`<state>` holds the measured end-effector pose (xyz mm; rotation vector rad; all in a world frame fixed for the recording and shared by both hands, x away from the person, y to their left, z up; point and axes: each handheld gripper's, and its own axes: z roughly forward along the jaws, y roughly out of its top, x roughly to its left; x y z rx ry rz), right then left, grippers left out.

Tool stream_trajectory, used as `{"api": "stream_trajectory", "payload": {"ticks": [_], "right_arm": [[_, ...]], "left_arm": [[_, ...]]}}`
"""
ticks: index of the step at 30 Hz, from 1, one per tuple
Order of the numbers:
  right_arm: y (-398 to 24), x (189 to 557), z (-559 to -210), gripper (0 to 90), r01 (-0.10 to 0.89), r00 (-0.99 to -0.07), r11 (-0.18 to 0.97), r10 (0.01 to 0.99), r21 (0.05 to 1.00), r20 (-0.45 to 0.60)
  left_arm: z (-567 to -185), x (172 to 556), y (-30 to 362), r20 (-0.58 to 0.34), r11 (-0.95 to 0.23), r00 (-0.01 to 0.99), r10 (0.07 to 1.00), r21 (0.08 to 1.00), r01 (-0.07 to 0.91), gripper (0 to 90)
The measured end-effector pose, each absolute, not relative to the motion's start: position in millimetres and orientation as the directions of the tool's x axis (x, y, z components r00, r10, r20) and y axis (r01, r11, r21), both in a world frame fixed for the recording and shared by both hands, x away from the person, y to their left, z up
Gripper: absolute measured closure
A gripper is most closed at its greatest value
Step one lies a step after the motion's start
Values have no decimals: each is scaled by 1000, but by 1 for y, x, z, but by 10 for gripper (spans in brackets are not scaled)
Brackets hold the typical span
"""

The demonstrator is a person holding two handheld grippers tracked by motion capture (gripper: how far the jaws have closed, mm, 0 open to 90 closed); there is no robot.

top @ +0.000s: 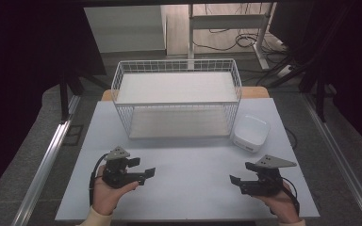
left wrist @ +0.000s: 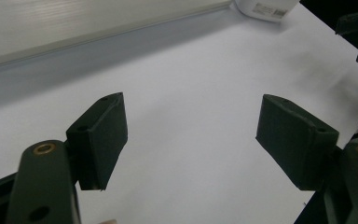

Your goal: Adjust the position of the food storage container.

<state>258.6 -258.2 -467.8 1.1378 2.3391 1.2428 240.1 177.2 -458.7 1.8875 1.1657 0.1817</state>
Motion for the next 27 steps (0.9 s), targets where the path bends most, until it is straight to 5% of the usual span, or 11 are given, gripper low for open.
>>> {"api": "stream_trajectory", "payload": {"ticks": [27], "right_arm": [[-250,260,-463,203,525,-654,377,752,763,79]], "left_arm": [[-456,236,177,-313,-146,552,773,759,634,251]]}}
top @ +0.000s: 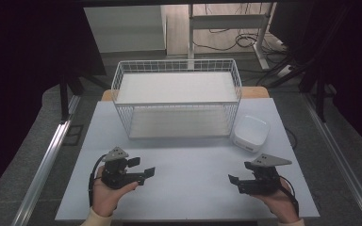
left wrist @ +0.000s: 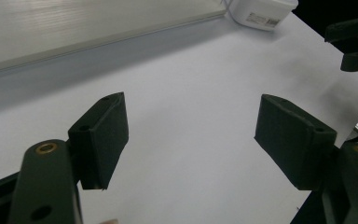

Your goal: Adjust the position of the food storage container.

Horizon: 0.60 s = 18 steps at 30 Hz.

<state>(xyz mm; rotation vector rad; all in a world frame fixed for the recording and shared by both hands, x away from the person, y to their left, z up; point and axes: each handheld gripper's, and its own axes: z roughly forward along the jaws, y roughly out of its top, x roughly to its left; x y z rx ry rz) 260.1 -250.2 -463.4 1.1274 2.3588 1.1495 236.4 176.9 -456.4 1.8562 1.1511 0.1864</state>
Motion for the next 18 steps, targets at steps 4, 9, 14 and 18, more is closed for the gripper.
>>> {"api": "stream_trajectory", "payload": {"ticks": [4,9,14,18], "right_arm": [[-255,264,-451,238,511,-656,393,753,765,51],[-263,276,-436,276,514,-647,383,761,767,53],[-273,292,-421,317,524,-640,381,766,761,57],[-288,317,-412,363,539,-617,362,785,760,63]], "left_arm": [[-459,237,175,-317,-150,551,772,752,642,249],[-460,237,176,-320,-149,551,771,750,644,249],[-460,237,177,-318,-150,552,771,751,643,247],[-460,238,179,-320,-141,539,779,748,648,247]]}}
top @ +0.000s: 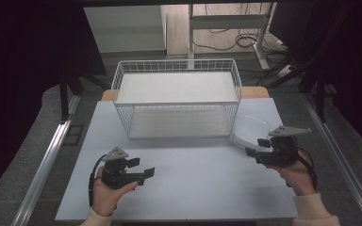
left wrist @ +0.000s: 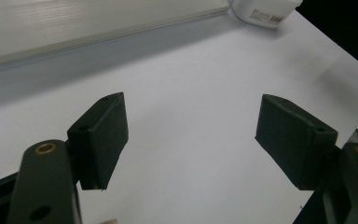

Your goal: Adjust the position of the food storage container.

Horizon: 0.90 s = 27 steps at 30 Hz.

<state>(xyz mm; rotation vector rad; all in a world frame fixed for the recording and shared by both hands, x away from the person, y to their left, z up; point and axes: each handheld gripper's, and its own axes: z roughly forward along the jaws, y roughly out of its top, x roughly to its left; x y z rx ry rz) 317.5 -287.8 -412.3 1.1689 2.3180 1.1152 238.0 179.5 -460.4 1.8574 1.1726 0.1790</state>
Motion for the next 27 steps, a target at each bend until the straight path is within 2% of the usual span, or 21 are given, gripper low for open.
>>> {"api": "stream_trajectory", "payload": {"ticks": [11,16,26,27], "right_arm": [[-316,373,-400,452,597,-542,298,834,745,100],[-314,394,-395,497,603,-545,334,836,724,69],[-317,427,-402,577,639,-539,349,839,685,76],[-317,434,-405,611,649,-536,374,843,663,49]], "left_arm": [[-458,234,186,-324,-121,525,787,753,647,243],[-461,236,184,-327,-132,533,780,747,652,243],[-462,237,187,-333,-128,532,778,746,654,242],[-462,237,187,-336,-125,531,778,746,655,242]]}}
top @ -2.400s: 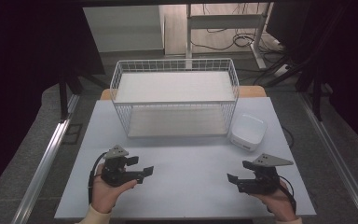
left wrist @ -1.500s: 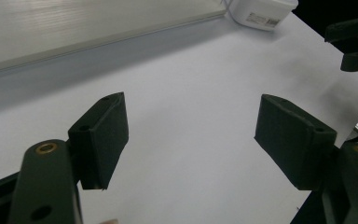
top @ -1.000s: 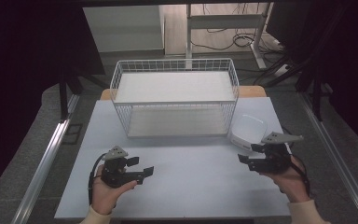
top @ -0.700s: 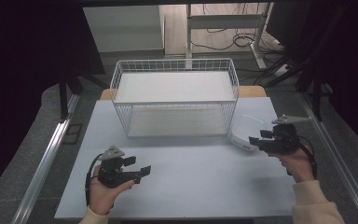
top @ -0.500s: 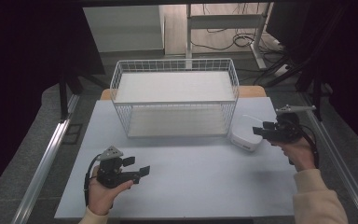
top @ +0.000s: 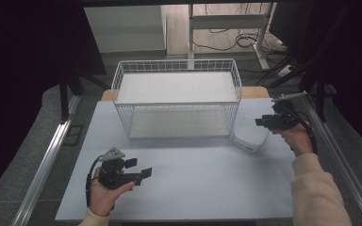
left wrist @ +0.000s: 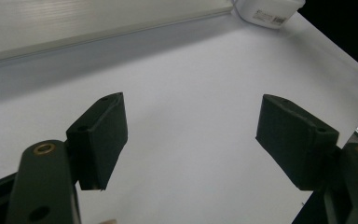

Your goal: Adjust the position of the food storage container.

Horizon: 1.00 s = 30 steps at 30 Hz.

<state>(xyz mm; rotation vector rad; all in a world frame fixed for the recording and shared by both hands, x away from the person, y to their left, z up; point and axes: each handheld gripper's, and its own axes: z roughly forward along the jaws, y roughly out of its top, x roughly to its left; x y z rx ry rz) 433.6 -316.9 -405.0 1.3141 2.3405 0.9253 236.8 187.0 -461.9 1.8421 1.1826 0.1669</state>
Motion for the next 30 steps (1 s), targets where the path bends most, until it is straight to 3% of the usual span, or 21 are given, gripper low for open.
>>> {"api": "stream_trajectory", "payload": {"ticks": [4,11,21,30], "right_arm": [[-321,443,-408,669,654,-521,362,852,664,49],[-336,470,-419,890,640,-512,403,859,654,-28],[-348,495,-439,896,653,-508,404,861,641,-25],[-335,510,-453,898,653,-574,479,819,587,-31]], "left_arm": [[-461,237,190,-339,-112,524,782,750,652,242],[-466,240,191,-337,-126,525,782,739,662,240],[-469,244,199,-347,-113,515,784,736,667,240],[-473,247,205,-357,-97,496,792,728,679,241]]}}
